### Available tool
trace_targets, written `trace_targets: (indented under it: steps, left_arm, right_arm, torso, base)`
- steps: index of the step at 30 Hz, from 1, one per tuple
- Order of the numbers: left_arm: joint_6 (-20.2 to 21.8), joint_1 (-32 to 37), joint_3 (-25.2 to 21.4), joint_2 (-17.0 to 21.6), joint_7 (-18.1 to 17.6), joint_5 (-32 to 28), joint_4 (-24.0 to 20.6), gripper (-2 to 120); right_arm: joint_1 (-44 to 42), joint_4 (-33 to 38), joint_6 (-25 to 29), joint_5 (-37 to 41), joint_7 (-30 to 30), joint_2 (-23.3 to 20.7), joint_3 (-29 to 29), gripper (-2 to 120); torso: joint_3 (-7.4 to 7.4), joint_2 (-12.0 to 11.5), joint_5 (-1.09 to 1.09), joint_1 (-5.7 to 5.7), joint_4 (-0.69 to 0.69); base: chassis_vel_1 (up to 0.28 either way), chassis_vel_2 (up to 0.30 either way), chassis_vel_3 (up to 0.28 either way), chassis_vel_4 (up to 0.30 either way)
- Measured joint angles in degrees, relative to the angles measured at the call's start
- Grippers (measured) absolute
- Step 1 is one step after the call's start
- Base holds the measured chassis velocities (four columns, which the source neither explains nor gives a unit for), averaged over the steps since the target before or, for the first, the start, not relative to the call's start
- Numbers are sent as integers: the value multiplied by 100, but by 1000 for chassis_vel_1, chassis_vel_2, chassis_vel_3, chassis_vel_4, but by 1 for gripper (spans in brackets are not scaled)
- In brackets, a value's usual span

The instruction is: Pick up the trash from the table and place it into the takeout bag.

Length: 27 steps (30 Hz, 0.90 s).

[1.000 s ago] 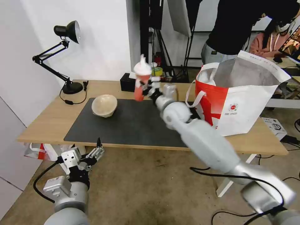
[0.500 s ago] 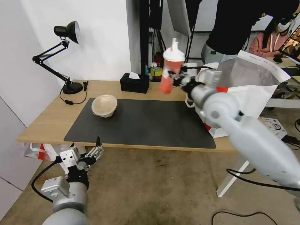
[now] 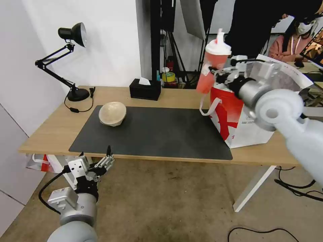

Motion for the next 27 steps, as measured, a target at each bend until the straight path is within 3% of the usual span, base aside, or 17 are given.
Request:
trace_targets:
  steps: [17,27]
  left_arm:
    - [8,36,-27,12,-1,20,-44,100]
    - [-2,99,-84,-29,-38,38,-74,100]
  right_arm:
    - [60,-433,8,314,-82,-440,294,2]
    - [-20,-1118,139,20,-548,-429,283,2]
  torso:
    - [0,0,0,0,0]
    - [0,0,0,0,0]
  base:
    - [0,0,0,0]
    - [0,0,0,0]
